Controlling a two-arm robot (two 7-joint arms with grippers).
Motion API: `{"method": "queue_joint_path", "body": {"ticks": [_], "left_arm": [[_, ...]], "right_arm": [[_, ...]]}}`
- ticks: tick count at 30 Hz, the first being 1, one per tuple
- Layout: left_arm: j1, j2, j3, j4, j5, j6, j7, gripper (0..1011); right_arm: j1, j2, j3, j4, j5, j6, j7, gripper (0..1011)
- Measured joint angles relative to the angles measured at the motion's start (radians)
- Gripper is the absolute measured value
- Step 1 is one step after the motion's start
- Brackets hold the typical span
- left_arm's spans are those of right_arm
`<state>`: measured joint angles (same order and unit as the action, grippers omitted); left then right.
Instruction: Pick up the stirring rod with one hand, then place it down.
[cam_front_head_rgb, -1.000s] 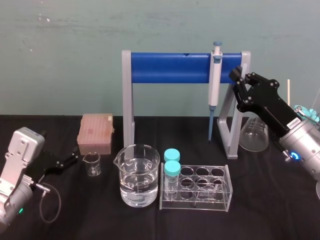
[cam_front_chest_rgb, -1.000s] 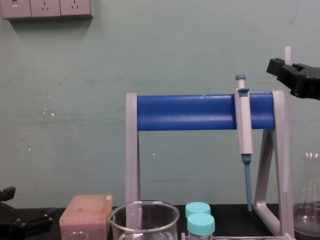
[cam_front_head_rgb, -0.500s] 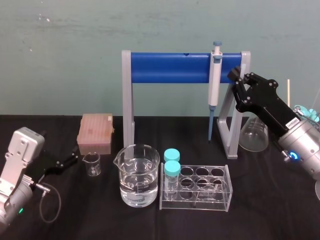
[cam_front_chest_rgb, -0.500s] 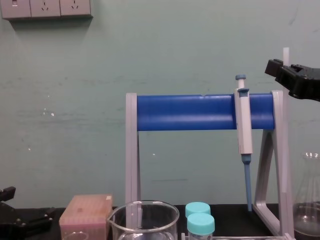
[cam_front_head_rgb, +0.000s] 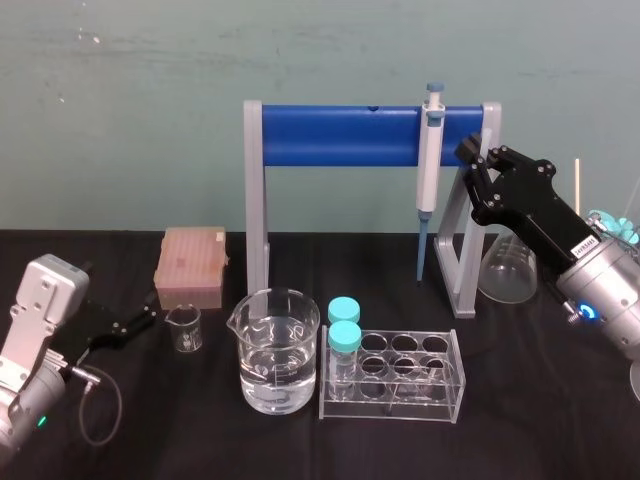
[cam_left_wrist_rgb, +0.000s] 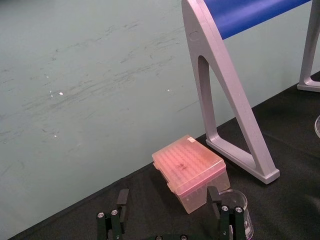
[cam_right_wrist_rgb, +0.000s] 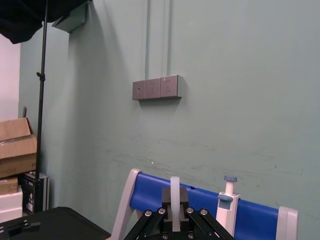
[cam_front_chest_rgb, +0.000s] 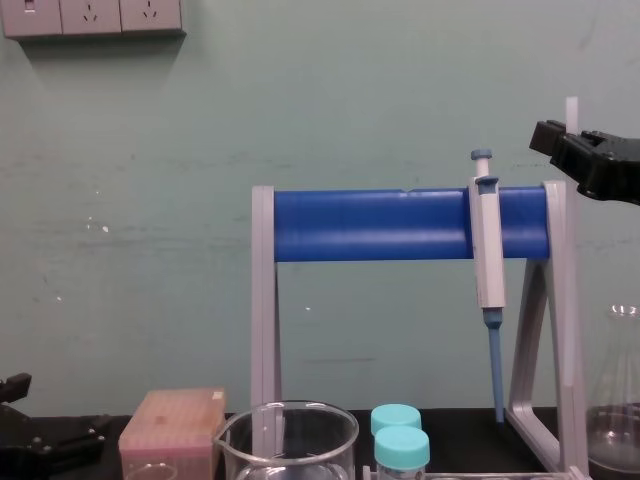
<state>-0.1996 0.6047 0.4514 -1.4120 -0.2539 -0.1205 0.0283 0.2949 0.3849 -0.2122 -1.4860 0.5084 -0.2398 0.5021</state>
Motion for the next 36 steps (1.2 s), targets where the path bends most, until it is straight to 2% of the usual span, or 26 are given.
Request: {"method": "queue_joint_path", "body": {"ticks": [36], "left_arm": [[0.000,0.000,0.000,0.000,0.000,0.000,0.000,1000]], "right_arm": [[0.007,-0.002,-0.005,0.007,0.001,0.000,0.003,67]]}}
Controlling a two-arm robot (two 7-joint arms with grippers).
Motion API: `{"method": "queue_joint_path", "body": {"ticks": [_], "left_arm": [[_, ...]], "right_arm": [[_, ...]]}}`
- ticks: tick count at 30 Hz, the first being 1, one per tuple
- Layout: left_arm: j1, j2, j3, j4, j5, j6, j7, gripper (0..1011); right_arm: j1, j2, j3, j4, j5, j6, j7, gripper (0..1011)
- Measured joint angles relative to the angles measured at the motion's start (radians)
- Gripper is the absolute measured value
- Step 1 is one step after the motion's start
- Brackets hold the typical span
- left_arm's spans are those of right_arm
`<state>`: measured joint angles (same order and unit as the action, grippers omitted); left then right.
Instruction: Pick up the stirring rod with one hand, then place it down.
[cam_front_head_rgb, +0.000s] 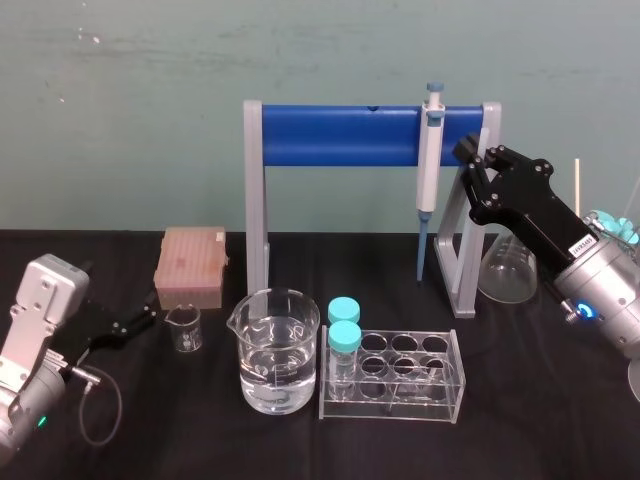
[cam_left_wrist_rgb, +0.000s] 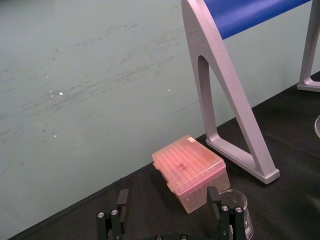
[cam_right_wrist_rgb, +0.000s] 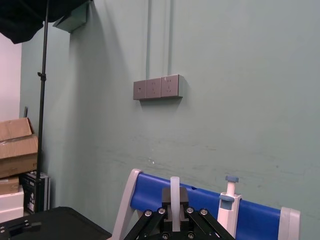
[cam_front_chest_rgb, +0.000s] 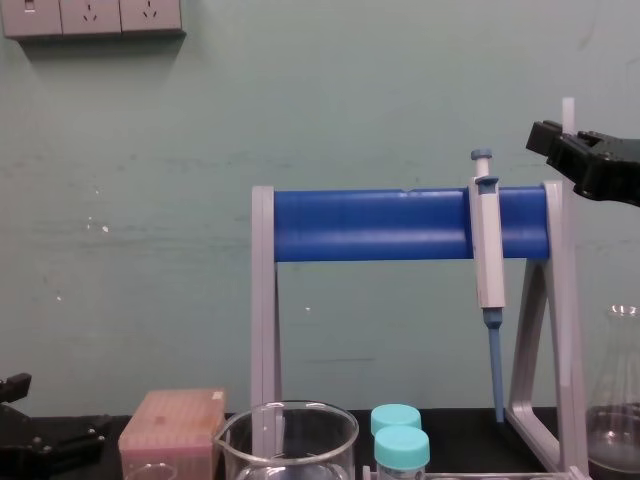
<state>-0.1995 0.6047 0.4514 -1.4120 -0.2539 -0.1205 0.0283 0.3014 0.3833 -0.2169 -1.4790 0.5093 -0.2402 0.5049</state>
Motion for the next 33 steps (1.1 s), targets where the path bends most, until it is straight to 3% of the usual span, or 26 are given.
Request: {"method": "queue_joint_path", "body": {"ticks": [7,19,28,33], "left_arm": [[0.000,0.000,0.000,0.000,0.000,0.000,0.000,1000],[0.000,0.000,0.000,0.000,0.000,0.000,0.000,1000],[0.000,0.000,0.000,0.000,0.000,0.000,0.000,1000],[0.000,0.000,0.000,0.000,0.000,0.000,0.000,1000]], "right_arm": [[-0.001,-0.002,-0.002,0.001,0.015,0.000,0.014,67],[-0.039,0.026,-0.067,-0.008,0.129,0.031,0.153,67],[-0.047,0.041,-0.100,0.020,0.134,0.016,0.165,67],[-0.036,0.036,-0.117,0.052,0.111,-0.020,0.164,67]]}}
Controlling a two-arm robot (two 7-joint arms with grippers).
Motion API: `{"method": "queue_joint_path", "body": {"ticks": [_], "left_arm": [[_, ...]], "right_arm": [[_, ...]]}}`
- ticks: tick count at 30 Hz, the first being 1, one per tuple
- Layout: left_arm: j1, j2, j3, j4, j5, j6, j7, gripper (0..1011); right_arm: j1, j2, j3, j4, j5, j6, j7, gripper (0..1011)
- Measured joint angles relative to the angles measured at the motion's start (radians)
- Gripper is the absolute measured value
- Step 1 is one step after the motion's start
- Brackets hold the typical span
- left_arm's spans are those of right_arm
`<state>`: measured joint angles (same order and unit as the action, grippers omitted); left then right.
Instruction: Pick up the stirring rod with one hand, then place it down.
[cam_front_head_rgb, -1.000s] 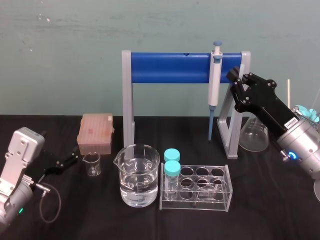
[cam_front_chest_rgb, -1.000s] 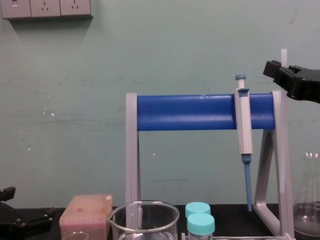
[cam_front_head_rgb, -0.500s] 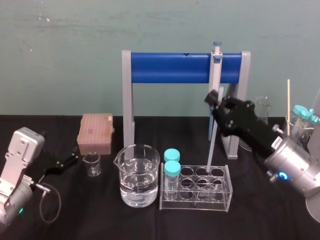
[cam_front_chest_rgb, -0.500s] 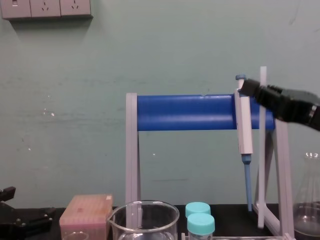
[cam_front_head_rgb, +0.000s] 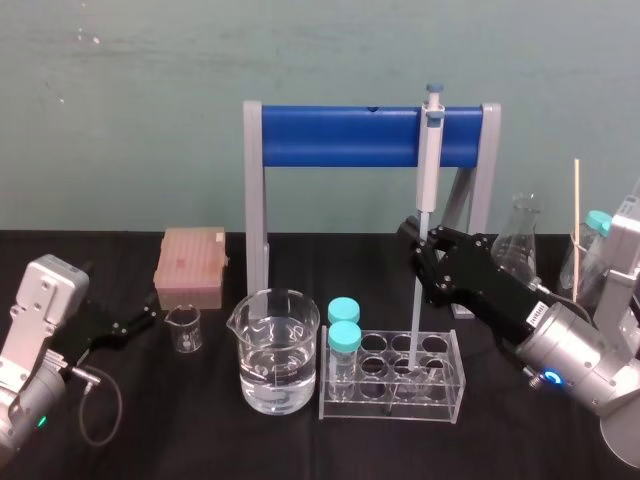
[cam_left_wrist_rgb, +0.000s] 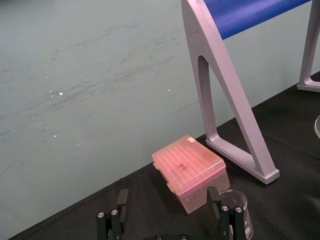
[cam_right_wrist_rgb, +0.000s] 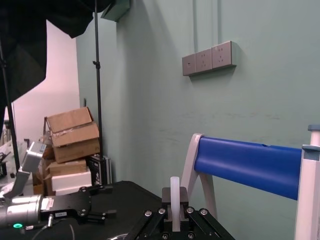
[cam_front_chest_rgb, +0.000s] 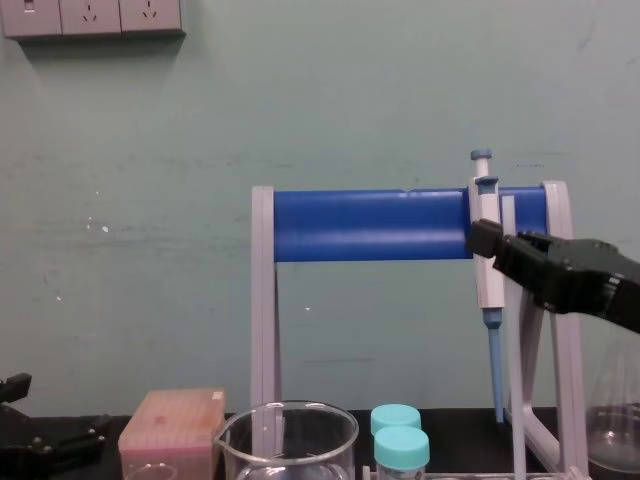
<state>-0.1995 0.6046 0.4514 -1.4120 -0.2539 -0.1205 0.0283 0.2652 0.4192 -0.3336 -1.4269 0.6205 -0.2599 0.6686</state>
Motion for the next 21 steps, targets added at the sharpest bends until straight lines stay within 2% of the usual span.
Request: {"method": "queue_joint_path", "body": {"ticks": [5,21], "left_arm": [[0.000,0.000,0.000,0.000,0.000,0.000,0.000,1000],[0.000,0.000,0.000,0.000,0.000,0.000,0.000,1000]], "right_arm": [[0.014,-0.009,-0.014,0.032,-0.034,-0.039,0.000,67],[0.033,-0.041,-0.030,0.108,-0.059,-0.054,-0.002,67]]}}
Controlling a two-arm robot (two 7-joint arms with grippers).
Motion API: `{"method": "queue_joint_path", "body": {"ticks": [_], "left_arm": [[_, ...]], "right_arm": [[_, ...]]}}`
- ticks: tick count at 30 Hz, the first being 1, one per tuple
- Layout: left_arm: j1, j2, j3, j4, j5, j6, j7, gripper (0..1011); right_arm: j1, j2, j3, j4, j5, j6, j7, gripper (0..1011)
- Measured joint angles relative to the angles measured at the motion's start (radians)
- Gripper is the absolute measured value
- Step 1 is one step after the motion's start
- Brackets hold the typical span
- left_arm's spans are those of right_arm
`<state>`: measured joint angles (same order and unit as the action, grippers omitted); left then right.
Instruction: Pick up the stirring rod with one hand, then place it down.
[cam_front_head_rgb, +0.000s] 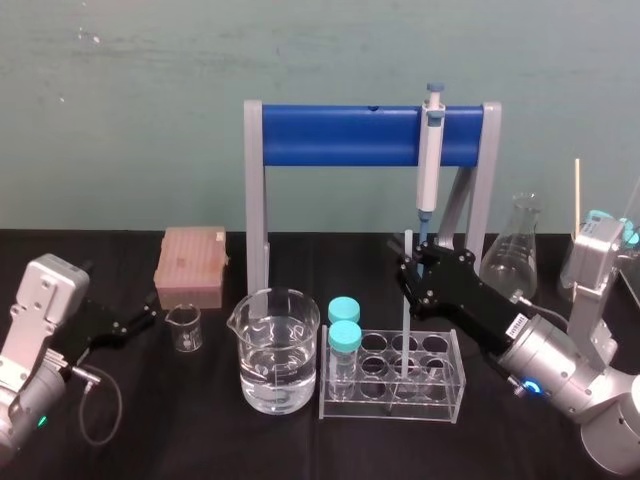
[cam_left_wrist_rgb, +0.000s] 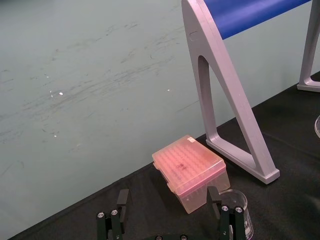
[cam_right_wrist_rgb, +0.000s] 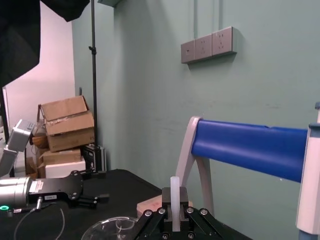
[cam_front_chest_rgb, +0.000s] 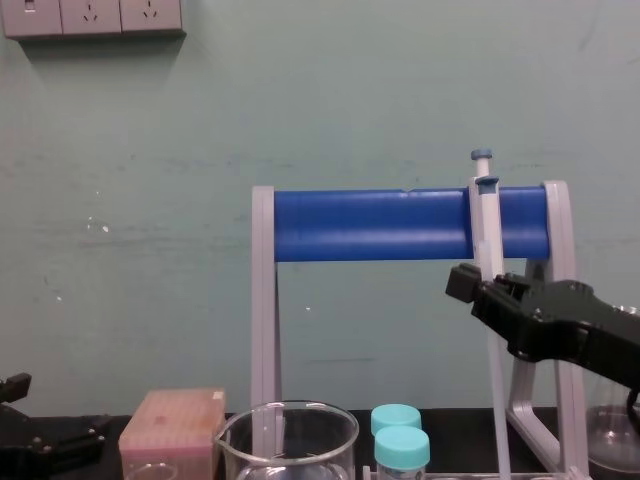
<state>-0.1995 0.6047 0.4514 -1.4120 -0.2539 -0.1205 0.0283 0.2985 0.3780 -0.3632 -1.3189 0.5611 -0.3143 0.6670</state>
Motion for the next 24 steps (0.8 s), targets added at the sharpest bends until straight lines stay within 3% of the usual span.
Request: {"method": "queue_joint_path", "body": {"ticks": [24], "left_arm": [[0.000,0.000,0.000,0.000,0.000,0.000,0.000,1000]], "right_arm": [[-0.007,-0.014,-0.015,0.053,-0.021,0.028,-0.009,67]]}}
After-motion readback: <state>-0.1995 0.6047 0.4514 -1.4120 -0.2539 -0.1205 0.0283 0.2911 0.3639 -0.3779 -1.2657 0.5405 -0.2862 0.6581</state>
